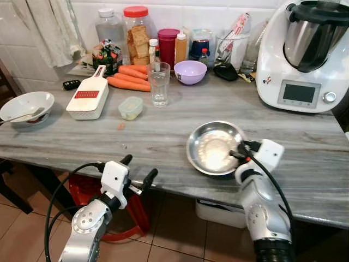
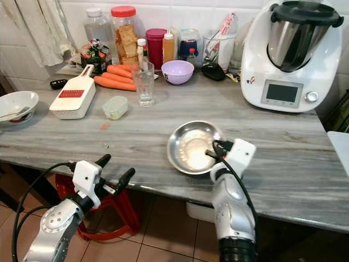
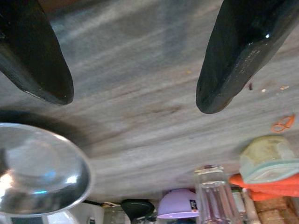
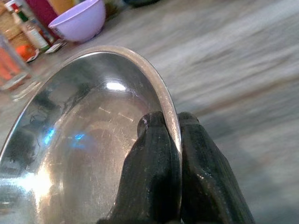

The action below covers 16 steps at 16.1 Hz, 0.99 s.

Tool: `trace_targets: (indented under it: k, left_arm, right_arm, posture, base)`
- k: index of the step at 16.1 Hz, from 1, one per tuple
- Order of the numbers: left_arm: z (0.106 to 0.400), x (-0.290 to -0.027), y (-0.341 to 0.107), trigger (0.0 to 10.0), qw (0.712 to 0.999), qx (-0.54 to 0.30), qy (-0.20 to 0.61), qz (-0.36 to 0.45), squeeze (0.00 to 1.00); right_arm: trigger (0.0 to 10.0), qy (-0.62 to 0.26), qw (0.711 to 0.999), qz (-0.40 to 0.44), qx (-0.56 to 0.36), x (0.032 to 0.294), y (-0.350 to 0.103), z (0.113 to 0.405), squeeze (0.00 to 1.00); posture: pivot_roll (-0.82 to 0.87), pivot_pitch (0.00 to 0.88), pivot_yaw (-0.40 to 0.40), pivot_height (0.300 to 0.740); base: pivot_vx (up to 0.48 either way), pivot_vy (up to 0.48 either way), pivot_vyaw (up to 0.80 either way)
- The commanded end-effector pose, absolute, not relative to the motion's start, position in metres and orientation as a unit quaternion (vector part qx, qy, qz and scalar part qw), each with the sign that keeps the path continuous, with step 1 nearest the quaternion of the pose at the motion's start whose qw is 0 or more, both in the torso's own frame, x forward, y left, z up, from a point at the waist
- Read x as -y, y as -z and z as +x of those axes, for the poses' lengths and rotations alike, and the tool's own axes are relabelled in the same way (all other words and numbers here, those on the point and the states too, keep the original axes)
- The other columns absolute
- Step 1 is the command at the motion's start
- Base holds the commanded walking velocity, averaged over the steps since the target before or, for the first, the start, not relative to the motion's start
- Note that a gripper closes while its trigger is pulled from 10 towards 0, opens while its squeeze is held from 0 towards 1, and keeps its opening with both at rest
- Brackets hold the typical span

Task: Setting the table

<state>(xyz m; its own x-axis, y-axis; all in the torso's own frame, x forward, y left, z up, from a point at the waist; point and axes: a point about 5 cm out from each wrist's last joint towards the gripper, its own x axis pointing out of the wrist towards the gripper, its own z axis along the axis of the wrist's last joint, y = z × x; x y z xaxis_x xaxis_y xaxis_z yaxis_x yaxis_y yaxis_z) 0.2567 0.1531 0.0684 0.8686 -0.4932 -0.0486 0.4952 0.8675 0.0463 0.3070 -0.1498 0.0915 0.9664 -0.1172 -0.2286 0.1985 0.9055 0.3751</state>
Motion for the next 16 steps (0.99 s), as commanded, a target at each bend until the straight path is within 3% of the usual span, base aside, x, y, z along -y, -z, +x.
trace_targets:
  k: [1, 4, 5, 6, 12, 16]
  left_arm:
    - [0.258, -0.152, -0.071, 10.0, 0.964, -0.016, 0.265, 0.033, 0.00]
    - [0.255, -0.149, -0.072, 10.0, 0.958, -0.014, 0.284, 0.019, 0.00]
    - [0.254, -0.147, -0.073, 10.0, 0.955, -0.014, 0.295, 0.009, 0.00]
    - [0.253, -0.145, -0.073, 10.0, 0.953, -0.014, 0.304, 0.004, 0.00]
    - [0.252, -0.141, -0.073, 10.0, 0.938, -0.020, 0.345, -0.009, 0.00]
    - [0.254, -0.143, -0.076, 10.0, 0.940, -0.014, 0.341, -0.009, 0.00]
  right_arm:
    - [10.0, 0.081, 0.963, 0.208, -0.154, 0.146, -0.074, 0.304, 0.00]
    - [10.0, 0.067, 0.956, 0.227, -0.173, 0.139, -0.068, 0.302, 0.00]
    - [10.0, 0.069, 0.955, 0.229, -0.174, 0.139, -0.067, 0.302, 0.67]
    - [10.0, 0.070, 0.954, 0.235, -0.171, 0.139, -0.067, 0.303, 1.00]
    - [10.0, 0.069, 0.953, 0.240, -0.173, 0.139, -0.069, 0.309, 1.00]
    - [10.0, 0.041, 0.970, 0.201, -0.129, 0.145, -0.079, 0.307, 1.00]
  posture:
    - [0.01, 0.000, 0.013, 0.740]
    - [0.01, 0.000, 0.012, 0.740]
    - [0.01, 0.000, 0.011, 0.740]
    - [0.01, 0.000, 0.010, 0.740]
    - [0.02, 0.000, 0.006, 0.740]
    - [0.02, 0.000, 0.006, 0.740]
  base:
    - [0.000, 0.000, 0.00]
    - [0.000, 0.000, 0.00]
    - [0.000, 0.000, 0.00]
    - [0.000, 0.000, 0.00]
    - [0.000, 0.000, 0.00]
    - [0.000, 0.000, 0.00]
